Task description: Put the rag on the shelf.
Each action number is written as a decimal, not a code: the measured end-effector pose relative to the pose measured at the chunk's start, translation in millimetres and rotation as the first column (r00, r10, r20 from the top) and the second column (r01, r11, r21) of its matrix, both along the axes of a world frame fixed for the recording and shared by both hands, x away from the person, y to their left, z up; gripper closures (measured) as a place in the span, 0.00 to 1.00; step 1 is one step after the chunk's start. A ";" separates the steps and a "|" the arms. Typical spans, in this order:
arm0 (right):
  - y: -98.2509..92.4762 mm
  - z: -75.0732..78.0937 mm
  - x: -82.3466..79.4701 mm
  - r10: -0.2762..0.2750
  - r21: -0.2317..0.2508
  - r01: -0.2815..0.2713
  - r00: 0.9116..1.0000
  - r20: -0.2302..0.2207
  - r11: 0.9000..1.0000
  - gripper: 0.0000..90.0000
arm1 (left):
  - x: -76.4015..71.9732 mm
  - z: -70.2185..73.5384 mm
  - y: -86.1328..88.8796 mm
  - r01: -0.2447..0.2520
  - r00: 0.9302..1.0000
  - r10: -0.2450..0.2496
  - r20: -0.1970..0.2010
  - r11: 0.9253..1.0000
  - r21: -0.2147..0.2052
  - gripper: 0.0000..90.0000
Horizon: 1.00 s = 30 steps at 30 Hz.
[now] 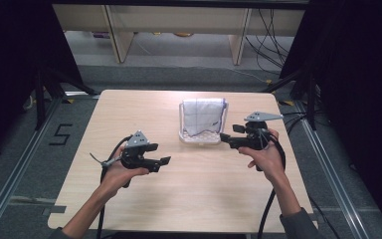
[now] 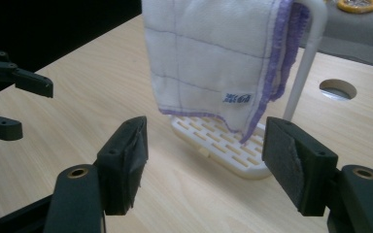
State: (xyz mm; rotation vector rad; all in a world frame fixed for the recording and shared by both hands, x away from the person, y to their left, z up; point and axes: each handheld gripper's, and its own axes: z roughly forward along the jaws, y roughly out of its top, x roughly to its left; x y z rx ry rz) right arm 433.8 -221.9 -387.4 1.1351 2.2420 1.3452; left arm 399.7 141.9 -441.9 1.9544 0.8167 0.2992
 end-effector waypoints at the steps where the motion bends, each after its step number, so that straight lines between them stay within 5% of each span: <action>1: 1.5 -1.3 -1.8 0.008 0.009 -0.008 1.000 -0.006 1.000 0.38 | -0.7 -1.5 -0.1 0.003 1.000 -0.003 0.003 1.000 -0.001 0.32; 6: 8.1 -10.3 -9.4 0.019 0.003 -0.018 0.999 -0.033 1.000 0.38 | -4.6 -5.1 0.0 0.004 1.000 -0.004 0.008 1.000 0.009 0.31; 7: 7.2 -11.9 -8.7 0.029 -0.032 -0.029 1.000 -0.003 0.999 0.38 | -5.3 -6.6 -0.1 0.010 1.000 -0.010 0.010 1.000 0.005 0.31; 8: 11.8 -15.9 -12.5 0.033 -0.005 -0.033 0.998 -0.050 0.999 0.38 | -7.4 -8.5 0.1 0.022 1.000 -0.022 0.010 1.000 0.011 0.31; 9: 11.8 -15.9 -12.5 0.033 -0.005 -0.033 0.998 -0.050 0.999 0.38 | -7.4 -8.5 0.1 0.022 1.000 -0.022 0.010 1.000 0.011 0.31; 12: 12.9 -22.3 -13.4 0.039 -0.049 -0.039 0.999 -0.002 0.998 0.38 | -10.3 -13.1 0.1 0.026 1.000 -0.026 0.003 1.000 0.016 0.31; 19: 19.0 -35.0 -27.3 0.051 -0.026 -0.053 0.996 -0.072 0.998 0.37 | -18.9 -25.1 3.1 0.041 0.999 -0.041 -0.013 0.999 0.026 0.31; 21: 17.8 -37.4 -25.9 0.073 -0.055 -0.075 0.997 -0.036 0.996 0.38 | -20.6 -26.2 3.0 0.035 0.999 -0.035 -0.013 0.999 0.018 0.31; 22: 19.9 -38.2 -29.7 0.061 -0.047 -0.065 0.996 -0.069 0.997 0.37 | -21.6 -27.8 3.3 0.041 0.999 -0.041 -0.008 0.999 0.018 0.31; 25: 25.6 -49.1 -34.0 0.090 -0.059 -0.093 0.995 -0.046 0.994 0.37 | -26.4 -31.6 2.4 0.047 0.999 -0.047 -0.010 0.999 0.027 0.30; 30: 34.9 -56.7 -41.3 0.097 -0.079 -0.104 0.992 -0.086 0.991 0.37 | -34.9 -36.0 -0.6 0.072 0.997 -0.072 0.001 0.996 0.043 0.30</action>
